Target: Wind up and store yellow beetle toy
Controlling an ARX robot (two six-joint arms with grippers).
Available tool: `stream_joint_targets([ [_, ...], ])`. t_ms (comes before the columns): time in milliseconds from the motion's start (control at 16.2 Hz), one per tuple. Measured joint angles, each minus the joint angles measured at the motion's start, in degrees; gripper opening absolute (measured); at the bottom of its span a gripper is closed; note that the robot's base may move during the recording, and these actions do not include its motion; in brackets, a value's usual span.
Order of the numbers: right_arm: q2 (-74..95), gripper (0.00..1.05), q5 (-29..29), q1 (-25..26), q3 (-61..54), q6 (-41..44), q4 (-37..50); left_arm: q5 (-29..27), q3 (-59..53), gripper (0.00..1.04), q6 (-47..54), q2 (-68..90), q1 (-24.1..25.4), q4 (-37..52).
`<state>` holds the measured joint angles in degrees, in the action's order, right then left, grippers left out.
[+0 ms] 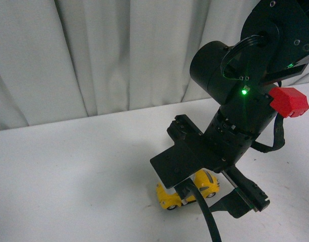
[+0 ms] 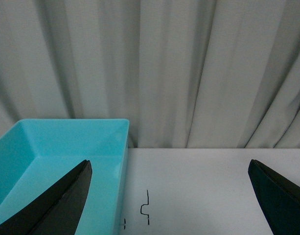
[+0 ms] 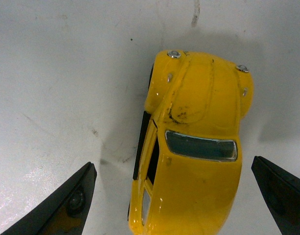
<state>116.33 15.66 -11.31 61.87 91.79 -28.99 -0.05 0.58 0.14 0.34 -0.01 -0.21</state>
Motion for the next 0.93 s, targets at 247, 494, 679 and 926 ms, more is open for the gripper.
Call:
stream_joint_targets([
  [247,1.07,0.61,0.33,-0.7,0.79,-1.16,1.62,0.0,0.0,0.98,0.0,0.0,0.0,0.0],
  [494,1.81,0.42,1.07,-0.48,1.79,-2.47,1.51,0.0,0.0,0.98,0.0,0.0,0.0,0.02],
  [679,2.23,0.42,1.33,0.17,1.81,-3.54,1.66,0.0,0.0,0.98,0.0,0.0,0.0,0.02],
  [926,2.56,0.42,1.42,0.46,1.38,-6.54,2.99,0.0,0.0,0.98,0.0,0.0,0.0,0.02],
])
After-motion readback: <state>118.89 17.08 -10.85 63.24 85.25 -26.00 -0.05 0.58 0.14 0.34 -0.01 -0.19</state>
